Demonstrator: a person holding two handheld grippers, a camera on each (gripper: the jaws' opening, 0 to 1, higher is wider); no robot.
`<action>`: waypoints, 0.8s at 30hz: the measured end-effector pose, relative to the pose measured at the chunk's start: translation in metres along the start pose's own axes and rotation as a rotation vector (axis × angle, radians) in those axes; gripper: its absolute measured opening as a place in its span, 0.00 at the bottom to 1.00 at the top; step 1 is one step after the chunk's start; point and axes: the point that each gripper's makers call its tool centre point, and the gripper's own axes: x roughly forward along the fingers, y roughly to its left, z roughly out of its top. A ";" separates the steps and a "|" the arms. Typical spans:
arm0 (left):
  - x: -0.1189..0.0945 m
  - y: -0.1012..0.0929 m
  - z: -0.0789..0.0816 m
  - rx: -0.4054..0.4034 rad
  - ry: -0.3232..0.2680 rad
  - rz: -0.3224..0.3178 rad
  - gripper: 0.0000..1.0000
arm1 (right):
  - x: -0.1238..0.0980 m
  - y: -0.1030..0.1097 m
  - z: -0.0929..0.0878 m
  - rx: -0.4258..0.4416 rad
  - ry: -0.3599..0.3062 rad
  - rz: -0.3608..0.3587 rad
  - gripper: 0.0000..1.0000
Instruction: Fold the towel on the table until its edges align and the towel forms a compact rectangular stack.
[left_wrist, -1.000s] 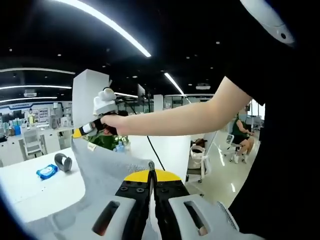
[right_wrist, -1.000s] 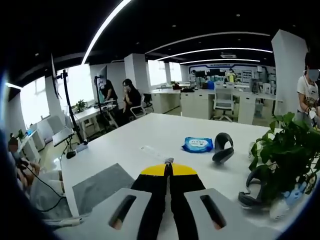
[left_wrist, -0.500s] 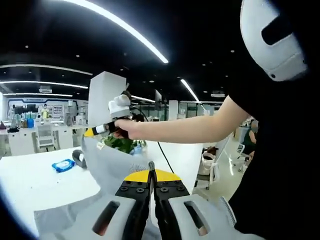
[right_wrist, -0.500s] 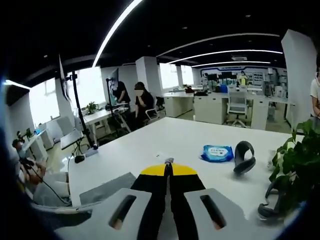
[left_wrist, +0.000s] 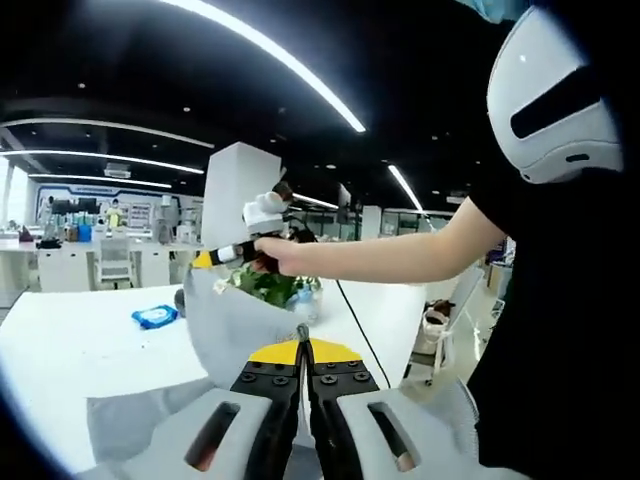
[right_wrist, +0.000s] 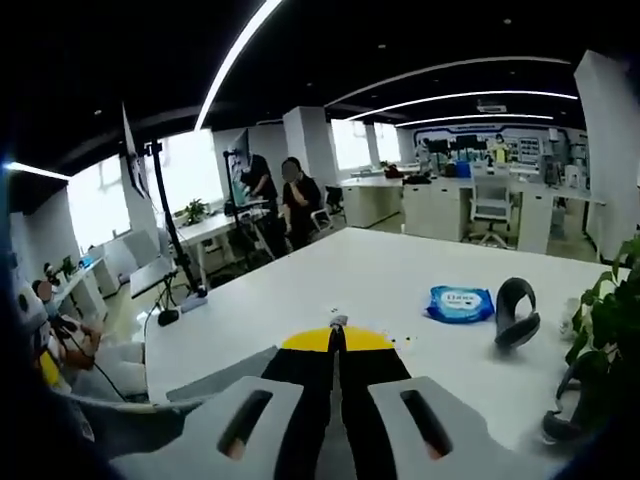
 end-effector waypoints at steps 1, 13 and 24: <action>-0.002 0.001 -0.001 -0.004 0.002 0.009 0.01 | 0.001 0.001 -0.001 0.009 0.001 0.010 0.00; -0.026 0.015 -0.031 -0.060 0.090 0.176 0.01 | 0.028 0.032 -0.010 0.054 0.017 0.132 0.00; -0.036 0.032 -0.047 -0.080 0.141 0.241 0.00 | 0.050 0.036 -0.017 0.117 0.030 0.177 0.00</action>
